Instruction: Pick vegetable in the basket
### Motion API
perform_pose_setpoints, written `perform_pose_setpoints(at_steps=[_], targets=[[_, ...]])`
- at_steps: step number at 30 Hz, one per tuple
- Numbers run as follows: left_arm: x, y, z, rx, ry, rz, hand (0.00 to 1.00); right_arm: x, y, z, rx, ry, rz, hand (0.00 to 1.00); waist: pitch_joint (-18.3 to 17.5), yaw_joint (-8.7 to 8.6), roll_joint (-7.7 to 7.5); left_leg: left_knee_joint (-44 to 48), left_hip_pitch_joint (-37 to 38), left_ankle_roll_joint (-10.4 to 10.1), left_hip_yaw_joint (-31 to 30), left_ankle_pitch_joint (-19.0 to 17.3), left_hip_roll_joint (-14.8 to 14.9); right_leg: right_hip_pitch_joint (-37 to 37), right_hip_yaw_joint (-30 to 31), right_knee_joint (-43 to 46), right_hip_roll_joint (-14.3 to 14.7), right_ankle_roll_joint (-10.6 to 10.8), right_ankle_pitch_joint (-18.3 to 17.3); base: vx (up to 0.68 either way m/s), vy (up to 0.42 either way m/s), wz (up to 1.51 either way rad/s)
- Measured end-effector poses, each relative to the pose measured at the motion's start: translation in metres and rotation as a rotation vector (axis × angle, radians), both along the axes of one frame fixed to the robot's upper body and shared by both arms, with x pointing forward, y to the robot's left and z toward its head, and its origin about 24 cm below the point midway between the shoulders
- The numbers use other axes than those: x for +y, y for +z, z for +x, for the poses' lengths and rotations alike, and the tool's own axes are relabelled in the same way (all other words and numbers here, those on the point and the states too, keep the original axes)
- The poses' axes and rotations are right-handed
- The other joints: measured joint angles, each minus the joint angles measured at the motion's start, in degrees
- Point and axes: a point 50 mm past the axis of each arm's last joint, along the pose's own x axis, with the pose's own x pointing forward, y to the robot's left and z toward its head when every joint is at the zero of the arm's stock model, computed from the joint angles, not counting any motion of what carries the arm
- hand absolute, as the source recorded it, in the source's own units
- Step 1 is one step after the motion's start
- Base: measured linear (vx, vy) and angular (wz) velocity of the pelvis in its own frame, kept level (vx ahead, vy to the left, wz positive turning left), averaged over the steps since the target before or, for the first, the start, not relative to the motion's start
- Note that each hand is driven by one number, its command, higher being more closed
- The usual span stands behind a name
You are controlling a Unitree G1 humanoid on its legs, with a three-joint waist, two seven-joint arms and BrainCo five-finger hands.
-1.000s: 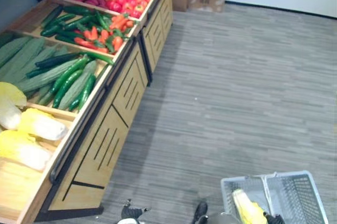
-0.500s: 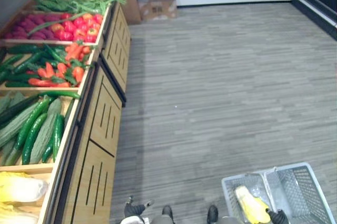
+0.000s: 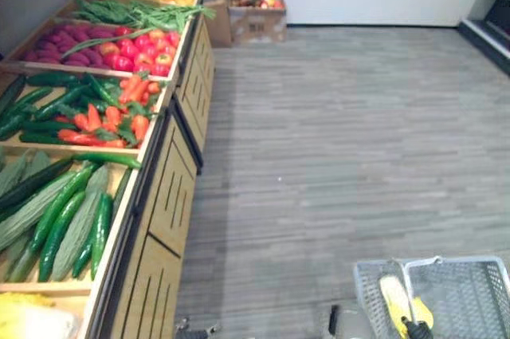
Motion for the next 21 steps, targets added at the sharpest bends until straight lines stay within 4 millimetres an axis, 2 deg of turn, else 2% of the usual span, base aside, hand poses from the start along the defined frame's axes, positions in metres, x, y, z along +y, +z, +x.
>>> perform_pose_setpoints(at_steps=[1, 3, 4, 5, 6, 7, 8, 9, 10, 11, 12, 13, 14, 15, 16, 17, 18, 19, 21], targets=[[-0.001, 0.000, 0.001, -0.001, -0.001, -0.005, 0.00, 0.004, -0.001, 0.001, -0.003, -0.003, 0.011, 1.00, 0.11, -0.06, 0.17, -0.88, 0.84, -0.03, -0.02, -0.01, 0.52, -0.50, -0.99, -3.11, 0.56, 0.10, -0.55, 0.33, -0.120, 0.23], [-0.004, 0.000, 0.005, -0.015, 0.011, -0.020, 0.00, 0.011, -0.002, 0.004, -0.012, -0.014, 0.034, 1.00, 0.67, -0.72, 1.01, -3.53, 3.76, -1.65, -0.22, -0.96, 2.37, -1.23, -3.98, -21.13, 1.79, 1.10, 0.36, 0.37, -0.163, 0.22], [-0.005, 0.000, 0.007, -0.020, 0.017, -0.023, 0.00, 0.011, -0.002, 0.004, -0.013, -0.023, 0.036, 1.00, 0.71, -0.71, 1.09, -3.74, 4.24, -2.30, -0.17, -1.46, 2.76, -1.26, -3.81, -26.42, 2.06, 1.66, 1.04, 0.42, -0.226, 0.19], [-0.006, 0.001, 0.011, -0.032, 0.033, -0.028, 0.00, 0.010, -0.002, 0.002, -0.012, -0.052, 0.040, 1.00, 0.81, -0.67, 1.16, -4.00, 5.30, -3.42, -0.16, -2.91, 3.67, -1.47, -3.30, -35.57, 2.30, 2.28, 3.54, 0.45, -0.268, 0.13], [-0.007, 0.001, 0.013, -0.043, 0.053, -0.035, 0.00, 0.009, -0.002, 0.001, -0.012, -0.073, 0.041, 1.00, 0.84, -0.70, 1.15, -4.14, 6.09, -4.33, -0.28, -4.32, 4.42, -2.05, -2.50, -40.02, 2.28, 2.52, 5.38, 0.47, -0.286, 0.11], [-0.010, 0.001, 0.016, -0.054, 0.075, -0.048, 0.00, 0.007, -0.002, 0.000, -0.010, -0.099, 0.041, 1.00, 1.16, -0.70, 1.55, -4.49, 7.22, -4.46, -0.24, -5.94, 5.73, -2.66, -2.17, -40.04, 2.54, 2.76, 9.33, 0.59, -0.393, 0.14], [-0.017, 0.001, 0.019, -0.068, 0.106, -0.074, 0.00, 0.005, -0.003, -0.005, 0.005, -0.116, 0.043, 1.00, 0.66, -0.82, 2.34, -5.05, 8.12, -3.29, -0.10, -7.40, 7.94, -4.53, -2.79, -34.25, 4.07, 2.49, 11.04, 0.51, -0.321, 0.16], [-0.017, 0.001, 0.021, -0.074, 0.118, -0.081, 0.00, 0.006, -0.004, -0.005, 0.007, -0.126, 0.048, 1.00, 0.77, -0.75, 2.35, -4.38, 8.36, -3.62, -0.03, -6.77, 8.07, -6.07, -2.77, -30.19, 4.20, 0.48, 9.12, 0.52, -0.330, 0.16], [-0.027, 0.001, 0.026, -0.089, 0.129, -0.117, 0.00, 0.006, -0.004, -0.006, 0.007, -0.146, 0.052, 1.00, 0.83, -0.65, 2.43, 0.07, 6.72, -4.50, 0.06, -4.79, 9.56, -7.83, -3.19, -24.08, 4.33, -0.51, 3.52, 0.58, -0.388, 0.10], [-0.032, 0.001, 0.027, -0.098, 0.144, -0.133, 0.00, 0.005, -0.004, -0.008, 0.013, -0.156, 0.060, 1.00, 0.58, -0.83, 2.87, 6.97, 4.40, -4.59, -0.72, -2.36, 11.16, -7.13, -4.30, -21.46, 5.01, -2.27, 0.17, 0.60, -0.427, 0.08], [-0.033, 0.001, 0.028, -0.102, 0.153, -0.136, 0.00, 0.005, -0.005, -0.010, 0.020, -0.163, 0.066, 1.00, 0.55, -0.88, 3.23, 11.38, 2.85, -4.46, -1.34, -0.44, 12.10, -5.97, -5.24, -20.99, 5.42, -2.84, -1.33, 0.75, -0.527, 0.21], [-0.032, 0.001, 0.029, -0.106, 0.161, -0.135, 0.00, 0.004, -0.006, -0.015, 0.035, -0.178, 0.070, 1.00, 0.60, -0.97, 3.60, 22.11, -1.74, -4.64, -3.20, 5.64, 13.81, -2.65, -6.79, -21.58, 6.23, -3.85, -3.82, 0.66, -0.393, 0.39], [-0.031, 0.002, 0.030, -0.112, 0.161, -0.133, 0.00, 0.004, -0.007, -0.020, 0.050, -0.182, 0.069, 1.00, 0.67, -0.85, 3.48, 34.19, -7.47, -7.27, -5.22, 11.37, 14.77, 1.32, -8.14, -23.40, 6.83, -4.49, -5.66, 0.64, -0.373, 0.43], [-0.029, 0.003, 0.032, -0.121, 0.165, -0.127, 0.00, 0.003, -0.007, -0.022, 0.058, -0.183, 0.069, 1.00, 0.79, -0.72, 3.30, 39.76, -10.03, -8.46, -4.88, 12.20, 15.36, 3.61, -8.63, -24.72, 7.24, -4.64, -6.11, 0.60, -0.306, 0.41], [-0.024, 0.005, 0.034, -0.131, 0.172, -0.114, 0.00, 0.002, -0.007, -0.023, 0.065, -0.184, 0.066, 1.00, 1.33, -0.59, 2.45, 47.77, -14.15, -8.19, -2.87, 11.80, 16.01, 8.95, -9.42, -28.26, 7.90, -4.85, -6.28, 0.56, -0.247, 0.32], [-0.021, 0.007, 0.036, -0.146, 0.181, -0.100, 0.00, 0.001, -0.007, -0.023, 0.065, -0.181, 0.062, 1.00, 1.72, -0.20, 1.99, 51.35, -16.94, -7.96, 0.17, 10.30, 16.12, 14.60, -9.76, -32.18, 8.37, -4.84, -6.26, 0.55, -0.218, 0.25], [-0.020, 0.007, 0.037, -0.150, 0.185, -0.099, 0.00, 0.001, -0.007, -0.023, 0.065, -0.181, 0.062, 1.00, 1.84, -0.12, 1.77, 51.70, -17.28, -7.99, 0.66, 10.04, 16.14, 15.38, -9.86, -32.76, 8.40, -4.84, -6.26, 0.50, -0.165, 0.33], [-0.019, 0.012, 0.045, -0.192, 0.201, -0.087, 0.00, 0.002, -0.008, -0.025, 0.072, -0.178, 0.062, 1.00, 2.14, 1.00, 1.08, 51.32, -21.69, -8.03, 4.88, 7.56, 15.60, 21.63, -11.11, -37.84, 8.48, -4.72, -6.18, 0.47, -0.119, 0.35], [-0.022, 0.018, 0.055, -0.232, 0.158, -0.071, 0.00, 0.002, -0.006, -0.019, 0.055, -0.162, 0.056, 1.00, 2.08, 1.73, 1.13, 46.10, -27.15, -7.69, 9.95, 5.56, 14.75, 25.90, -12.79, -42.40, 8.49, -4.36, -5.97, 0.42, -0.069, 0.29]])
